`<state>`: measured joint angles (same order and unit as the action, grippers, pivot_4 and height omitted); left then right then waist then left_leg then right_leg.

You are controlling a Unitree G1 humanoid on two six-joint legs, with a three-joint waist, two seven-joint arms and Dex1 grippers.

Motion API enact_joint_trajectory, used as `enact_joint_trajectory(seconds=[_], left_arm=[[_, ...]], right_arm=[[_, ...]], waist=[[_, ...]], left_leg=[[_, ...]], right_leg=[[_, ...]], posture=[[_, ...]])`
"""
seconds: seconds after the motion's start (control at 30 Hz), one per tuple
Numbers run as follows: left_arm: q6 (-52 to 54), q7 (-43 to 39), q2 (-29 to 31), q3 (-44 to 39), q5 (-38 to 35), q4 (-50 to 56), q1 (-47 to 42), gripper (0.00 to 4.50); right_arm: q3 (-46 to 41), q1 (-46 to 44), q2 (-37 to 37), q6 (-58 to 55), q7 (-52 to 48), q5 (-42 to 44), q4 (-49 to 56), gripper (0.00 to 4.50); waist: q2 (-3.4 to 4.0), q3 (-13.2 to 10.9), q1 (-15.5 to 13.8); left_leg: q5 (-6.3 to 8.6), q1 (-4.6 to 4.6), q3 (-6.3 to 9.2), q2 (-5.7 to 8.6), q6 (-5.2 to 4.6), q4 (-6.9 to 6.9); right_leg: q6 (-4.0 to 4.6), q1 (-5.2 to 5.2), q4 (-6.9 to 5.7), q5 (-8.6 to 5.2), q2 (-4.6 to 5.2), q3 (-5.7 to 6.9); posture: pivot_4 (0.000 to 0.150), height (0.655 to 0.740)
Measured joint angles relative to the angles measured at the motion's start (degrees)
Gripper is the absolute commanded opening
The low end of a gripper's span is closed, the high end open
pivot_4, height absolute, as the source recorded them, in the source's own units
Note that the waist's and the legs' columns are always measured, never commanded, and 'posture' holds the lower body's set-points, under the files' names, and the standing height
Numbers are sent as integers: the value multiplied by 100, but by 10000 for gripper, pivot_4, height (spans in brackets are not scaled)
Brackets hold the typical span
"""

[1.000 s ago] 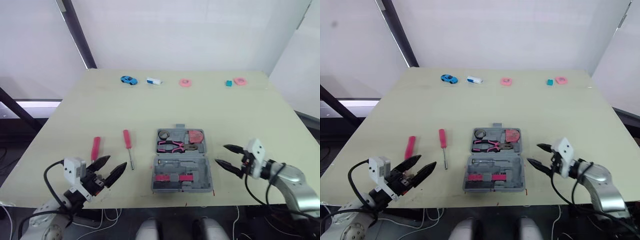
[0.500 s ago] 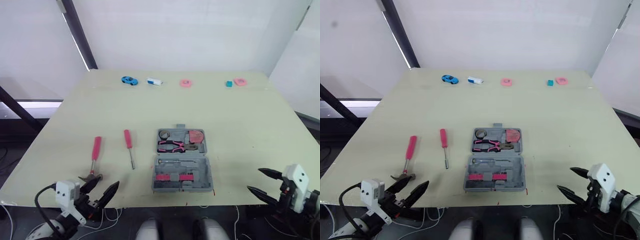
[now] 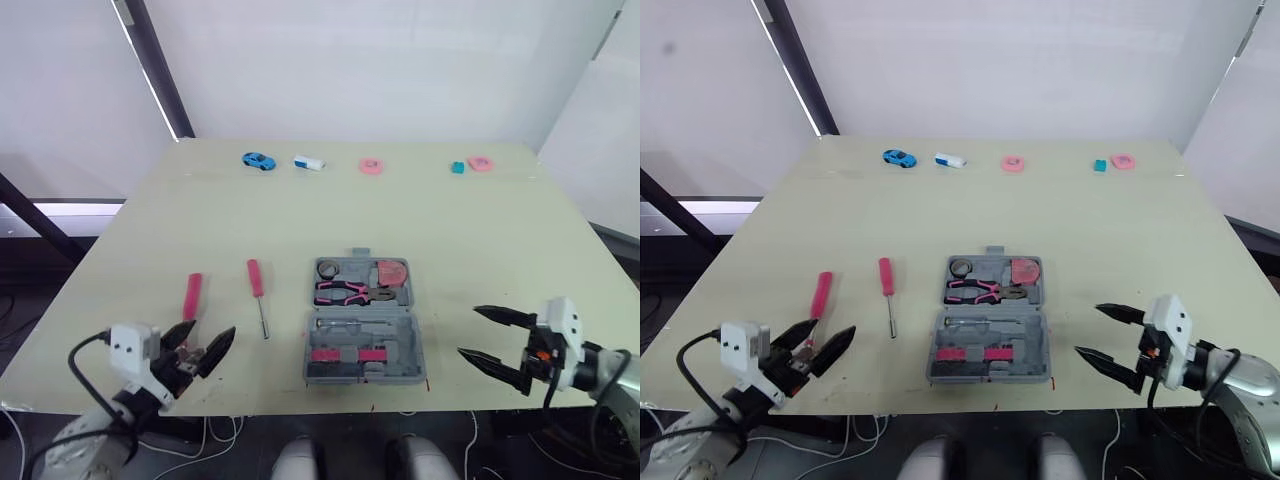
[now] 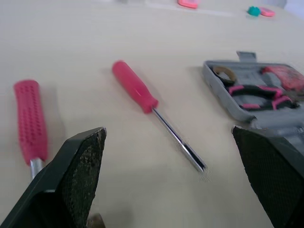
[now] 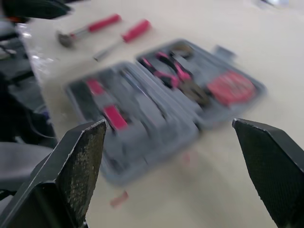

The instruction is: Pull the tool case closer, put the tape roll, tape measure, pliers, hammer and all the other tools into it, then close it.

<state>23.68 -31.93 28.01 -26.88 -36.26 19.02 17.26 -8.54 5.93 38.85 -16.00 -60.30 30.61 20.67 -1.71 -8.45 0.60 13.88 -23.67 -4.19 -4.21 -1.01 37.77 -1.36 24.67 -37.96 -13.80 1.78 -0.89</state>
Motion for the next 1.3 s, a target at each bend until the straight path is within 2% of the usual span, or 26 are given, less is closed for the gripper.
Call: enact_joint_trajectory(seconds=[0.13,0.3,0.53,0.7,0.77,0.8,1.0,1.07,1.1,1.3], left_arm=[[1083,1124,171,-145,9,164,-365,45000],[1921,1798,285,-280,30,217,-485,45000],[2599,2087,481,-358,167,-116,-767,45000],[2589,1987,467,115,458,-744,-1223,45000],[2511,1916,460,277,584,-1064,-1455,39583],[2509,1915,449,279,588,-1095,-1476,38383],[2553,2000,319,270,755,-1155,-1565,10612],[2545,2057,218,263,808,-1052,-1494,2679],[2539,2069,179,266,810,-1018,-1482,1234],[2623,2162,-84,289,887,-662,-1387,1234]], right_arm=[[488,-593,21,-272,-112,150,357,44564],[1066,-1340,-68,-541,-191,265,594,44564],[1323,-1916,-220,-713,-160,294,515,44564],[1346,-1953,-239,-713,-173,261,284,44564],[1346,-1945,-232,-708,-190,250,274,45000],[1346,-1946,-232,-706,-190,248,274,45000],[1321,-1868,-215,-691,-172,203,274,45000],[1319,-1825,-215,-670,-159,165,274,45000],[1319,-1813,-215,-656,-158,156,274,45000],[1318,-1806,-216,-624,-158,130,274,45000]], waist=[[0,0,10],[-4,-1,10],[-7,1,-40],[-9,1,-71],[-9,1,-60],[-9,1,-56],[-9,1,-44],[-8,1,-50],[-7,2,-58],[-6,2,-88]], left_leg=[[0,0,2,1,0,0],[0,0,3,1,0,0],[-1,-3,4,3,1,1],[-1,-3,0,3,1,3],[-1,-3,3,1,1,3],[0,-3,3,1,1,3],[-1,-3,1,2,1,3],[-1,-3,0,4,1,3],[-1,-2,0,5,1,3],[0,-2,-1,6,1,4]], right_leg=[[-1,0,-1,5,-2,0],[-13,0,-2,14,-2,2],[-9,-2,0,14,2,6],[-9,-1,-1,15,2,5],[-10,-1,-2,16,-1,6],[-10,-1,-3,16,0,6],[-12,-2,-3,17,3,5],[-13,-3,-3,17,6,4],[-13,-3,-3,17,7,4],[-14,-4,-2,18,7,3]], posture=[[1500,7400],[1500,7400],[1500,7400],[1500,7400],[1500,7400],[1500,7400],[1500,7400],[1500,7400],[1500,7400],[1500,7400]])
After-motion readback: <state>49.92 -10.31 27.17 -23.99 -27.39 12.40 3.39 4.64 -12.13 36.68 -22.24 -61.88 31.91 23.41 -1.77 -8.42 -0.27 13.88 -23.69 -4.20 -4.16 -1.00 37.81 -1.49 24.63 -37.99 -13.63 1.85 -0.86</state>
